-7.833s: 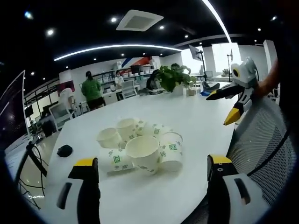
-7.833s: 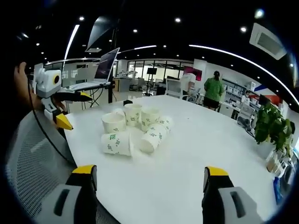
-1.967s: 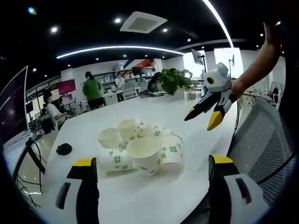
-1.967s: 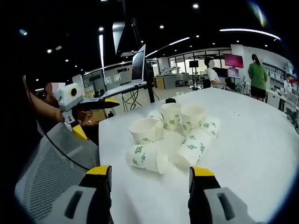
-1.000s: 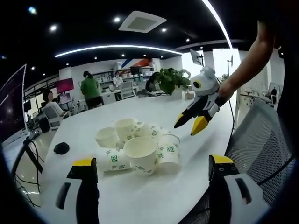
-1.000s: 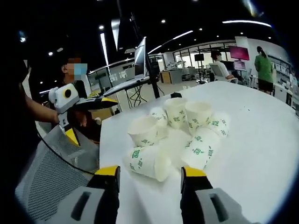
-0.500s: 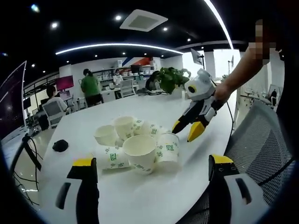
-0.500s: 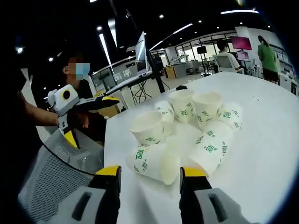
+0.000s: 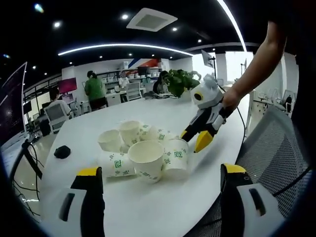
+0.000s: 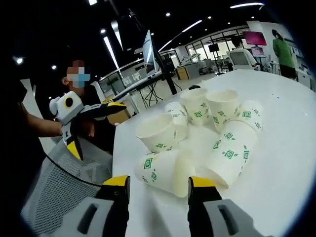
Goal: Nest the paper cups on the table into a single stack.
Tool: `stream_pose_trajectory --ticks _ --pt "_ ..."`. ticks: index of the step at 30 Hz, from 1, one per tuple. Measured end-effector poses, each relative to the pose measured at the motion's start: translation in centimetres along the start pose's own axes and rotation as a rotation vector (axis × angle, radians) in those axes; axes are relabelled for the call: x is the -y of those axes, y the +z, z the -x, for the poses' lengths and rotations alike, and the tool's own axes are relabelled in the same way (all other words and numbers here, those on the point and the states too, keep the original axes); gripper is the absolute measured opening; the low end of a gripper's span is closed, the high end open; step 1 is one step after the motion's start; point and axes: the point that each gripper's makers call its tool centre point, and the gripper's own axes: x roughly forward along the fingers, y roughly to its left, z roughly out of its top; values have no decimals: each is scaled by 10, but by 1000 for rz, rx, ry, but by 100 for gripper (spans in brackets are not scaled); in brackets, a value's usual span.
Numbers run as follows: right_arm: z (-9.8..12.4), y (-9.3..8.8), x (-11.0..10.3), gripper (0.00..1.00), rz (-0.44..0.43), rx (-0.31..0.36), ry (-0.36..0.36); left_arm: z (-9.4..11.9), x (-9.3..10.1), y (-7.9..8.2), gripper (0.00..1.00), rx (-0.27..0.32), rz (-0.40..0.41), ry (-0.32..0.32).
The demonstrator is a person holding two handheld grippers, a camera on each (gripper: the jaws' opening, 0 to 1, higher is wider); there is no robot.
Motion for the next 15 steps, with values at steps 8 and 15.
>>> stream_pose_trajectory --ticks 8,15 --pt "-4 -1 -2 40 -49 -9 28 -1 0 2 99 5 11 -5" --pt "-7 1 2 32 -77 2 40 -1 -1 3 99 10 23 -10"
